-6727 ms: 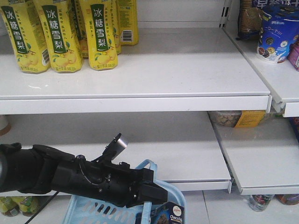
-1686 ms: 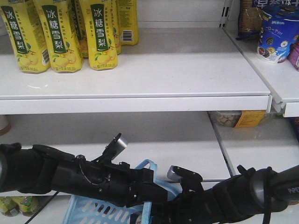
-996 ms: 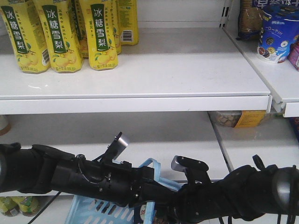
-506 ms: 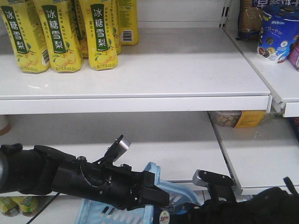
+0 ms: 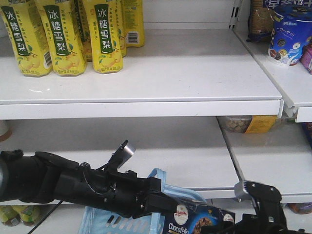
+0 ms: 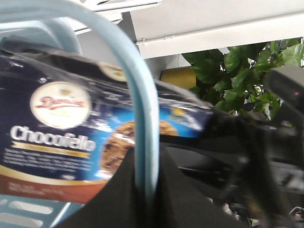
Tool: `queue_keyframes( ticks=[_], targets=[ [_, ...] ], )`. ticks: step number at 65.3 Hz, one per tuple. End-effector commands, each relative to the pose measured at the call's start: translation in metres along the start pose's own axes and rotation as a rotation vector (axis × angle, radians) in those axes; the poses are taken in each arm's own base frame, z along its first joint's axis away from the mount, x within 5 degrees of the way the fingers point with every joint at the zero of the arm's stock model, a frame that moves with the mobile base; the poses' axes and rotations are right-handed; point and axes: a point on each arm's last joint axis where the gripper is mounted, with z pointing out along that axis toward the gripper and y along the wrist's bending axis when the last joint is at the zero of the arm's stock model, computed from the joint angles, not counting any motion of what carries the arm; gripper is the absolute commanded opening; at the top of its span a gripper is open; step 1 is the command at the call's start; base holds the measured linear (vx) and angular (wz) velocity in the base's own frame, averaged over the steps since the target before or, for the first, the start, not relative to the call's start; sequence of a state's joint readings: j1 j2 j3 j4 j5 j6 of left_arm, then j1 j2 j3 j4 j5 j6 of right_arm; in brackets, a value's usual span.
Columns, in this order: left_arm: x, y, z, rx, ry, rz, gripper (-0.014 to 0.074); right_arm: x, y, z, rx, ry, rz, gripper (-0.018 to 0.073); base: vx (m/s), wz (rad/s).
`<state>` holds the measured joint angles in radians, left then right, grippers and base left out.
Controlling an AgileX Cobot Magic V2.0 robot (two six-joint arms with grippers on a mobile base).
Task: Left arm holds basket, right arm returns cookies
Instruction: 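Close the right gripper on the Chocofello box top, then lift the cookie box out of the basket up toward the upper shelf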
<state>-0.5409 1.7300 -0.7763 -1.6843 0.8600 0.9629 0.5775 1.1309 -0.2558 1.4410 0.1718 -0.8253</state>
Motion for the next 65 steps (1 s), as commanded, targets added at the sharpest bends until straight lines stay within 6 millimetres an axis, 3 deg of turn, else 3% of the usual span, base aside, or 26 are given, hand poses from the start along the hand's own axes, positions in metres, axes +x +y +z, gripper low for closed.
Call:
queue_keyframes(
  ticks=[1,23,51,65],
  targets=[
    [-0.006,-0.022,-0.008,0.084,-0.045,0.050,-0.0006,-0.011,0.011,-0.018,-0.072,-0.106,-0.014,0.0235,0.00,0.00],
    [-0.006,-0.022,-0.008,0.084,-0.045,0.050,-0.0006,-0.018,0.021,-0.062,-0.188,-0.335,-0.055,0.0242,0.00,0.00],
    [-0.006,-0.022,-0.008,0.084,-0.045,0.050,-0.0006,-0.023,0.018,-0.079,-0.150,-0.476,-0.131,0.0246,0.00,0.00],
    [-0.006,-0.022,-0.008,0.084,-0.045,0.050,-0.0006,-0.031,0.035,-0.115,-0.262,-0.615,-0.213,0.0246,0.00,0.00]
  ],
)
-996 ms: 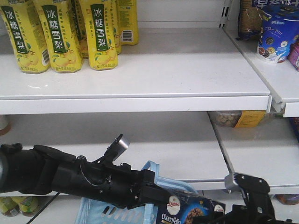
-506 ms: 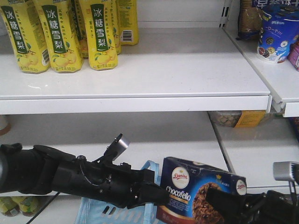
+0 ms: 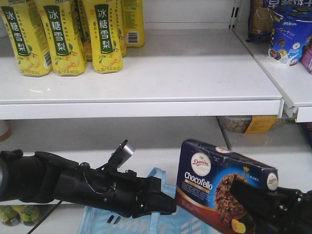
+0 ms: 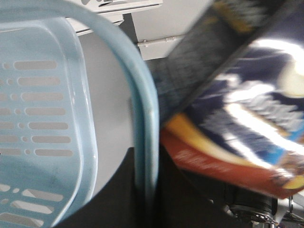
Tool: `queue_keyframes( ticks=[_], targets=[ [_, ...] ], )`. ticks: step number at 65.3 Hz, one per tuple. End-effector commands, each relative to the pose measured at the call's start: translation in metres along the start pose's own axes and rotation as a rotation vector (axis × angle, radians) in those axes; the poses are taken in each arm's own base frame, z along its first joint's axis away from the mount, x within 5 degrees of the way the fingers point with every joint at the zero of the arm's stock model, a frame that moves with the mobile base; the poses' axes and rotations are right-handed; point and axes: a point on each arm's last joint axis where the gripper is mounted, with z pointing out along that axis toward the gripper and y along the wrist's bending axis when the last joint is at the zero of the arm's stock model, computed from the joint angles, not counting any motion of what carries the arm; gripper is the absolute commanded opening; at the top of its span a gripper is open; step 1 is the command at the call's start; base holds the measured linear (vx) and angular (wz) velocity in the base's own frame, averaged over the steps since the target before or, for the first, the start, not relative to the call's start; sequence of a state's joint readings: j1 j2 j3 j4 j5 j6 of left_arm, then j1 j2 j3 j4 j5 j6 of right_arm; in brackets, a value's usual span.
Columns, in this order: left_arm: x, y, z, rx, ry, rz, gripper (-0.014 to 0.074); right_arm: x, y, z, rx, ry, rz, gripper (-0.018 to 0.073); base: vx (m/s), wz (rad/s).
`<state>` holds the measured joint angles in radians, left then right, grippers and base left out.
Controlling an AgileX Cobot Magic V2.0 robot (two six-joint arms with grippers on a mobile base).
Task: Left arm holds basket, right arm returns cookies
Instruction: 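Lift the cookie box out of the basket up toward the upper shelf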
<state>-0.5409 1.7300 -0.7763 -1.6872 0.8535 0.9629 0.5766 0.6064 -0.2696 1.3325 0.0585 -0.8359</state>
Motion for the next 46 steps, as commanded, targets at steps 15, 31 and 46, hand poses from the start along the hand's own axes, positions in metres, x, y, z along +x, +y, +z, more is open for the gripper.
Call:
queue_keyframes(
  ticks=[15,31,46],
  targets=[
    [-0.006,-0.023,-0.009,0.088,-0.039,0.052,-0.0006,-0.065,0.036,-0.032,-0.113,-0.264,-0.128,0.0246,0.00,0.00],
    [-0.006,-0.023,-0.009,0.088,-0.039,0.052,-0.0006,-0.119,0.032,-0.051,0.167,-0.578,-0.272,0.0246,0.00,0.00],
    [-0.006,-0.023,-0.009,0.088,-0.039,0.052,-0.0006,-0.162,0.038,-0.025,0.377,-0.577,-0.430,0.0246,0.00,0.00]
  ],
)
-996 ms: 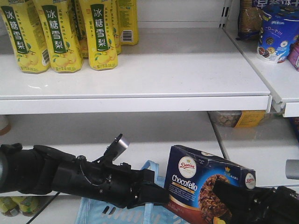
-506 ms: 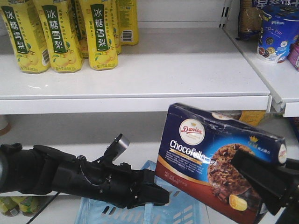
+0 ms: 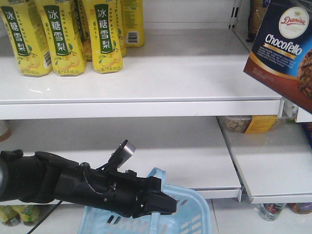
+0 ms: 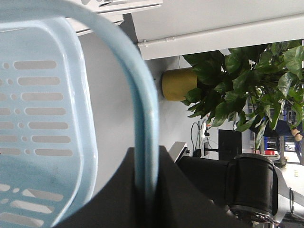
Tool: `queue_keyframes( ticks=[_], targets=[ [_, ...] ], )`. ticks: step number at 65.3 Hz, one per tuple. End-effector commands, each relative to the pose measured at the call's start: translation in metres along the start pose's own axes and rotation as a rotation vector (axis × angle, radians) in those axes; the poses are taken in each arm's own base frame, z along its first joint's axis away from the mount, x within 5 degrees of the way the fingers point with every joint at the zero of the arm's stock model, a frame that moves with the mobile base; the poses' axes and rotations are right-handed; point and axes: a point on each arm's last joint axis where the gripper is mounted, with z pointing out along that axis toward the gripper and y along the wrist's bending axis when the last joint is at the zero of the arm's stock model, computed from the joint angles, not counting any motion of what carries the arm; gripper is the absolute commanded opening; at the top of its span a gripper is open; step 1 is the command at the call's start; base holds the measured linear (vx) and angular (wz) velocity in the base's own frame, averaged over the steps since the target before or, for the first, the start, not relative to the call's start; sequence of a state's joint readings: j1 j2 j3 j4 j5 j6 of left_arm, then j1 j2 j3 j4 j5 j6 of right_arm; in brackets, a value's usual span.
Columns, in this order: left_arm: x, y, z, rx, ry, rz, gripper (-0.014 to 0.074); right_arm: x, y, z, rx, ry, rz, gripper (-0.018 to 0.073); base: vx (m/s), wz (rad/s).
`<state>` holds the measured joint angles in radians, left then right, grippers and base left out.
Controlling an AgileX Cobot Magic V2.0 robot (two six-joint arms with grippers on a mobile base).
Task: Left arm holds basket, right arm returns cookies
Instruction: 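Lift the cookie box out of the basket up toward the upper shelf, then lower the box upright onto the upper shelf and open the right gripper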
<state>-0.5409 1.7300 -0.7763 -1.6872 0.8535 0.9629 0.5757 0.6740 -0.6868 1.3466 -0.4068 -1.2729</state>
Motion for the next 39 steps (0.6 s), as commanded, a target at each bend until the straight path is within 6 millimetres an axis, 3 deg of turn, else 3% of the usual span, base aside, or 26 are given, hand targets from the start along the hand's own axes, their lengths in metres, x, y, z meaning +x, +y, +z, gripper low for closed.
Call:
queue_keyframes(
  ticks=[1,13,23,39],
  targets=[
    [-0.006,-0.023,-0.009,0.088,-0.039,0.052,-0.0006,-0.017,0.004,0.020,0.052,-0.014,-0.101,0.0246,0.00,0.00],
    [-0.006,-0.023,-0.009,0.088,-0.039,0.052,-0.0006,-0.012,0.017,0.070,0.142,0.077,-0.164,0.0246,0.00,0.00],
    [-0.006,-0.023,-0.009,0.088,-0.039,0.052,-0.0006,0.011,0.024,0.109,0.238,0.152,-0.206,0.0246,0.00,0.00],
    [-0.006,-0.023,-0.009,0.088,-0.039,0.052,-0.0006,0.040,0.035,0.151,0.302,0.238,-0.225,0.0246,0.00,0.00]
  ],
)
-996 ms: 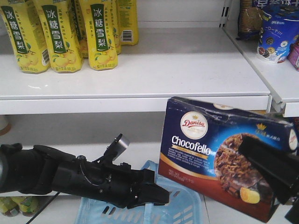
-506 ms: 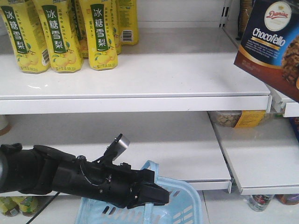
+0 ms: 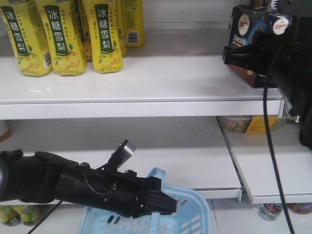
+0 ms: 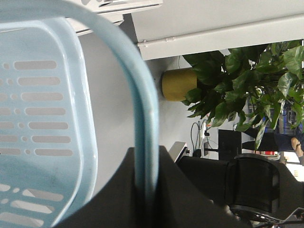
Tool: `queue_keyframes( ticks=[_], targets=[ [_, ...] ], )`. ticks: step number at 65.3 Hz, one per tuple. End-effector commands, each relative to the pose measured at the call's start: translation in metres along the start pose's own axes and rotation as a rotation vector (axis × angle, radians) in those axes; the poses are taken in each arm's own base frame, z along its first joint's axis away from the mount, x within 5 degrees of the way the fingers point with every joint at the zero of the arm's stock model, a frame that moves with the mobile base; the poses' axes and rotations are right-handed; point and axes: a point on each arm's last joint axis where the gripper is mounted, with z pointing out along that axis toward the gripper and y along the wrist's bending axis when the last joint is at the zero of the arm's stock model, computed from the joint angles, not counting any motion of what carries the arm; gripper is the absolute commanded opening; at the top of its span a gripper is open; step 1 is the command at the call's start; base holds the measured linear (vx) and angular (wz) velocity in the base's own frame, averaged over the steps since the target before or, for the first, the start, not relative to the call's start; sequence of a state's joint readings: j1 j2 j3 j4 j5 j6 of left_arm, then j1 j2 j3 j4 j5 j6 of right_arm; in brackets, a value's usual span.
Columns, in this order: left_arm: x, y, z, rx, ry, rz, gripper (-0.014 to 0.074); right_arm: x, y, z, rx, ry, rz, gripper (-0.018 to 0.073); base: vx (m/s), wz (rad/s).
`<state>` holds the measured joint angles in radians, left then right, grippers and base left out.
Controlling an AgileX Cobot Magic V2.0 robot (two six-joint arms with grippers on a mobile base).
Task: Left arm holds basket, right arm returns cookies
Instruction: 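Lower the box upright onto the upper shelf and open the right gripper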
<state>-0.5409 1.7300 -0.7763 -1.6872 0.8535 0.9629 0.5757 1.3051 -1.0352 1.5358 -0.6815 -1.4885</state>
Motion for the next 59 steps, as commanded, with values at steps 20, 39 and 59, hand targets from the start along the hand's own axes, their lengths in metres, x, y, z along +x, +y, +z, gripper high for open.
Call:
queue_keyframes(
  ticks=[20,39,59],
  targets=[
    [-0.006,-0.023,-0.009,0.088,-0.039,0.052,-0.0006,-0.004,0.007,0.050,-0.018,0.047,0.065,0.0246,0.00,0.00],
    [-0.006,-0.023,-0.009,0.088,-0.039,0.052,-0.0006,-0.004,0.002,0.062,-0.182,0.068,0.095,0.0247,0.00,0.00],
    [-0.006,-0.023,-0.009,0.088,-0.039,0.052,-0.0006,-0.005,0.001,0.061,-0.184,0.066,0.099,0.0365,0.00,0.00]
  ],
)
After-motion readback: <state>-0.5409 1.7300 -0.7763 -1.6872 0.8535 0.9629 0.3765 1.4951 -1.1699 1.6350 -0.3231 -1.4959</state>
